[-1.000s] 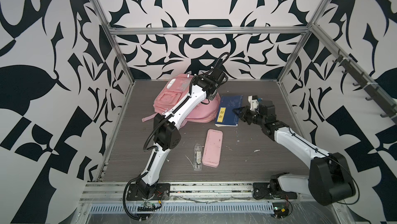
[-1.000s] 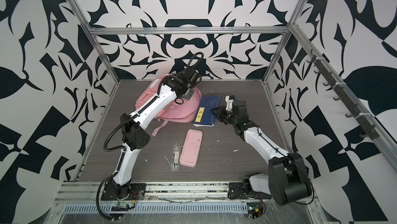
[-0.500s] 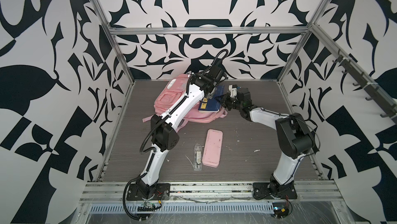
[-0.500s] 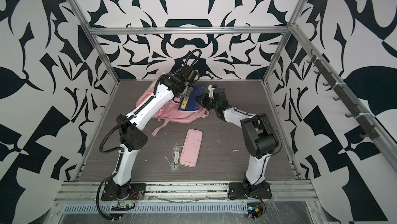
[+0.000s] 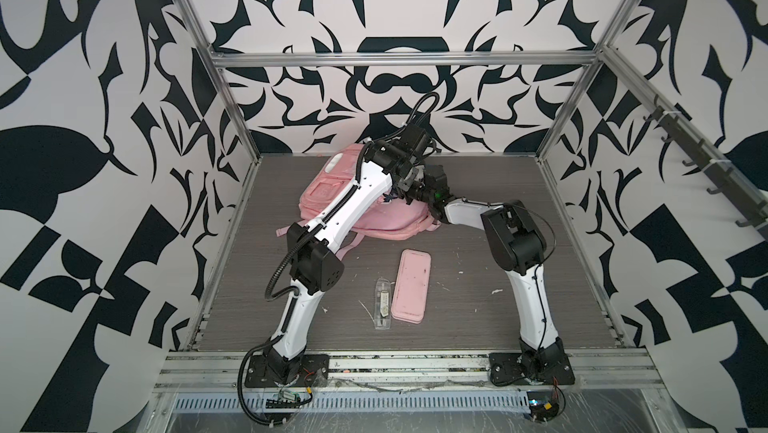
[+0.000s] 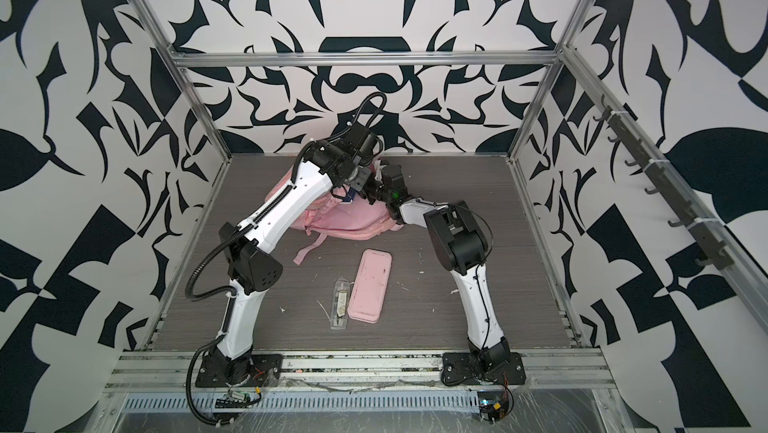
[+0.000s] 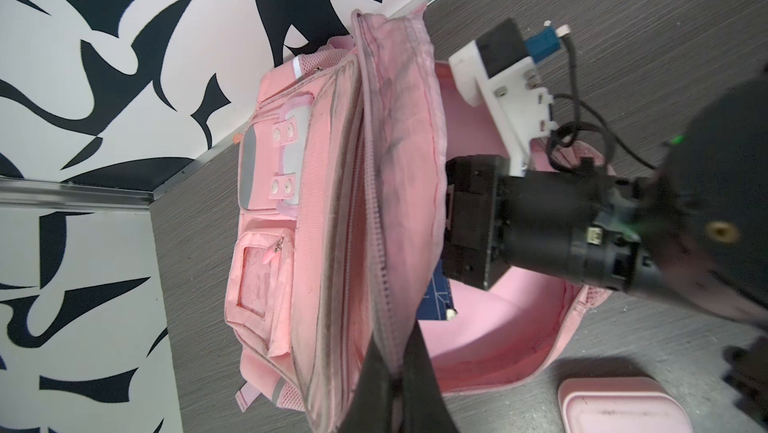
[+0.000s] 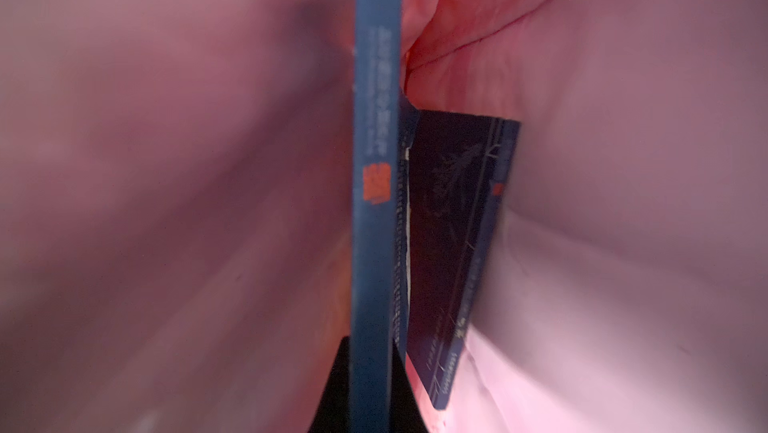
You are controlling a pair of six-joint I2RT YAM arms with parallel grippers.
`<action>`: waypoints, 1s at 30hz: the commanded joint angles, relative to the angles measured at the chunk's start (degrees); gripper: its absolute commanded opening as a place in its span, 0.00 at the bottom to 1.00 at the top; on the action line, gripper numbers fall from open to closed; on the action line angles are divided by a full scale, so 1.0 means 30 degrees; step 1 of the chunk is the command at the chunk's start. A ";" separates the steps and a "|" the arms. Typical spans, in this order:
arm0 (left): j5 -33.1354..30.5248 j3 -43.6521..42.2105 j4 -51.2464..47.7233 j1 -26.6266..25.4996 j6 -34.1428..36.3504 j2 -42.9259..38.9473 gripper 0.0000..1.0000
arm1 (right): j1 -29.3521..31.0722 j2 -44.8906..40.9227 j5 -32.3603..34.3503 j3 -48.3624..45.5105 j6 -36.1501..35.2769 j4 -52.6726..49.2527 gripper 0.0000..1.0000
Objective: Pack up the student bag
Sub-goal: 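Carry the blue book into the backpack opening with the right gripper, then push the blue book down beside the first book with the right gripper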
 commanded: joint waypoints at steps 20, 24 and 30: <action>0.1779 0.0539 0.0124 0.0128 -0.1426 -0.1350 0.00 | 0.2608 0.3902 0.3266 0.9122 -0.1578 -0.7173 0.24; 0.2044 0.0452 0.0213 0.0314 -0.1463 -0.1440 0.00 | 0.2694 0.3455 0.3463 0.9142 -0.2619 -0.9033 0.47; 0.2402 0.0393 0.0373 0.0666 -0.1536 -0.1466 0.00 | 0.2893 0.2599 0.3794 0.9702 -0.4934 -1.2242 0.68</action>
